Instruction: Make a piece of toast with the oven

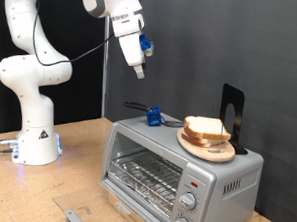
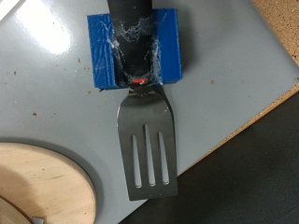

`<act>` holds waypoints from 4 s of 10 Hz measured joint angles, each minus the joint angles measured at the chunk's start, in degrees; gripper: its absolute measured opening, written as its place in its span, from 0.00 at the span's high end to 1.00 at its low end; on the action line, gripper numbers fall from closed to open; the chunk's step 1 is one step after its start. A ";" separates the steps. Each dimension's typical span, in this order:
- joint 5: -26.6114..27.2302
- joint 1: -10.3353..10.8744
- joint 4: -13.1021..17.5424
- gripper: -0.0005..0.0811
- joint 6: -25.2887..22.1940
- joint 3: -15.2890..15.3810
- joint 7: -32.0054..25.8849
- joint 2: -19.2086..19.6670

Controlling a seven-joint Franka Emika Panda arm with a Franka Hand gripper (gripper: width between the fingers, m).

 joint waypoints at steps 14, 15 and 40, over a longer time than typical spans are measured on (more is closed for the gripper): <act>1.87 2.06 -7.21 0.00 19.09 3.34 -3.82 9.06; 3.43 2.67 -7.23 0.00 19.77 3.34 -4.84 9.93; 7.89 4.81 -8.96 0.00 22.52 4.46 -6.41 12.99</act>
